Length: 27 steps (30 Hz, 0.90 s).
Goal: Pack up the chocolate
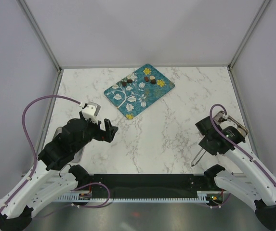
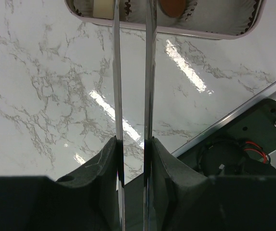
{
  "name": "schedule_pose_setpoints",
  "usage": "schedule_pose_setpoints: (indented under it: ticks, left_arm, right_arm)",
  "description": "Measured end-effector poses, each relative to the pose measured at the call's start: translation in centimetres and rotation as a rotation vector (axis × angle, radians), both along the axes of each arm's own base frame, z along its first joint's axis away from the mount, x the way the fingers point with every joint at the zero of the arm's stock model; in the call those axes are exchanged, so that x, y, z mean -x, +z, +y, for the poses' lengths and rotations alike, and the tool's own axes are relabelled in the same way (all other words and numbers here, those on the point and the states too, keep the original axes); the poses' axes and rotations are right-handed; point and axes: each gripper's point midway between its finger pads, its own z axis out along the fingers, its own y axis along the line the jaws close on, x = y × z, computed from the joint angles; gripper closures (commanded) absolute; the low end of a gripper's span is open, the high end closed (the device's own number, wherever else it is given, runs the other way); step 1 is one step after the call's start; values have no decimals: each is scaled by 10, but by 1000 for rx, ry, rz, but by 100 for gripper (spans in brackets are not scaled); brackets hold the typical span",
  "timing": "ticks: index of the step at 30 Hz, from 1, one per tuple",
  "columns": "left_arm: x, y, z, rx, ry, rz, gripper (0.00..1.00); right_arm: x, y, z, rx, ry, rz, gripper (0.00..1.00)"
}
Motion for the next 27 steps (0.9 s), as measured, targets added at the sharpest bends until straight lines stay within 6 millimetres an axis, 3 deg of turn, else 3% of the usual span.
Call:
schedule_pose_setpoints:
  ticks: [19,27]
  left_arm:
    - [-2,-18,-12,-2,-10,94,1]
    - [16,-38,-18,19,-18,247,2]
  right_arm:
    - [13,13,11,-160,-38,-75,67]
    - [9,13,20,-242,-166,-88,71]
